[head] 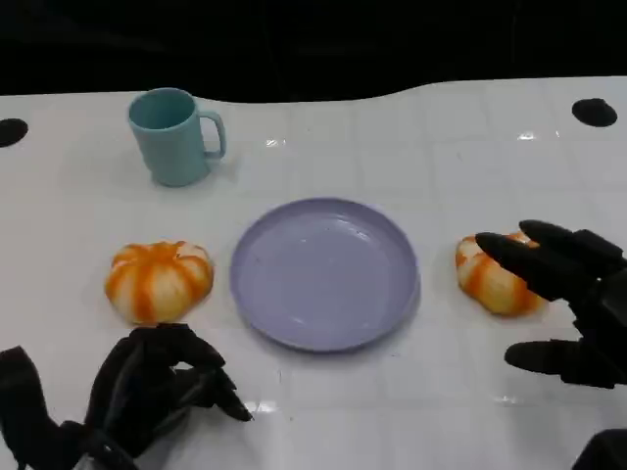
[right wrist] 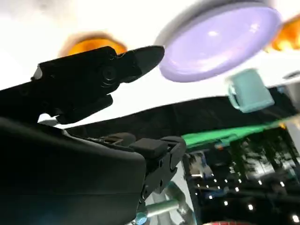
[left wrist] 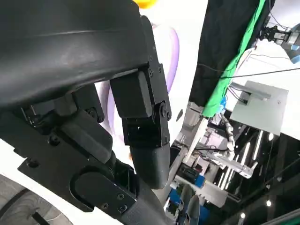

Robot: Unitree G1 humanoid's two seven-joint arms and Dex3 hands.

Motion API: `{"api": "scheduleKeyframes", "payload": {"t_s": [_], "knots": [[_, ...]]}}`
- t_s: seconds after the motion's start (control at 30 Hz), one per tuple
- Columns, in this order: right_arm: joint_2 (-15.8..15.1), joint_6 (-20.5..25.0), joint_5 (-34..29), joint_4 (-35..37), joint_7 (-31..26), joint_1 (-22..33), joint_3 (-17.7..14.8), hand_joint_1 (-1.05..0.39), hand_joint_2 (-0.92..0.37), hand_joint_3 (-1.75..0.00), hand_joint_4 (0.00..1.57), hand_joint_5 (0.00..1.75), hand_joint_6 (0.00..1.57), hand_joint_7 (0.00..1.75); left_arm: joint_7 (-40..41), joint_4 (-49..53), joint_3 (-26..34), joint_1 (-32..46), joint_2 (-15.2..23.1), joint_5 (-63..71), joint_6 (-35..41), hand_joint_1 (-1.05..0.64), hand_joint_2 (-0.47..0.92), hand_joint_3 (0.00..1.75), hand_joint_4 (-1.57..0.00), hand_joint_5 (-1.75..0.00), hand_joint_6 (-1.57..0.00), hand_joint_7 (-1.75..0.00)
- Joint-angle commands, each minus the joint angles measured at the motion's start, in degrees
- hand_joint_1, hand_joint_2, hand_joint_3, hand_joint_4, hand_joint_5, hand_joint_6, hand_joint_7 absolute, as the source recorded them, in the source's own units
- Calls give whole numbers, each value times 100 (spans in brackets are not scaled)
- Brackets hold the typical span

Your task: Grasp the bread from the table and place it into the plate.

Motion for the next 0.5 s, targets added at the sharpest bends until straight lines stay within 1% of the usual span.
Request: {"api": "scheduleKeyframes", "payload": {"t_s": [0.03,0.13,0.27,0.37,0.5], "knots": [[-118,367,-384,-125,-24,-186,156,-43,-74,0,5,12,22,1,-2,48,44,-32,82,-24,-39,-105,61,0,-157,-58,-157,-35],[-119,631,-715,-10,-54,-418,354,-39,-73,0,4,14,22,0,39,23,44,-20,75,-15,-39,-105,61,0,-157,-58,-157,-35],[-138,993,-1157,258,-66,-747,680,-40,-75,-1,5,16,24,1,40,29,46,-20,69,-16,-46,-105,60,0,-157,-59,-157,-36],[-144,1194,-1475,617,-220,-1031,945,-43,-76,-1,7,19,26,1,51,21,46,-10,55,-16,-55,-105,61,0,-157,-59,-157,-36],[-131,1325,-1706,1251,-460,-1457,1278,-43,-75,0,9,22,28,2,83,-37,36,12,41,-16,-14,-105,60,0,-157,-59,-157,-36]]}}
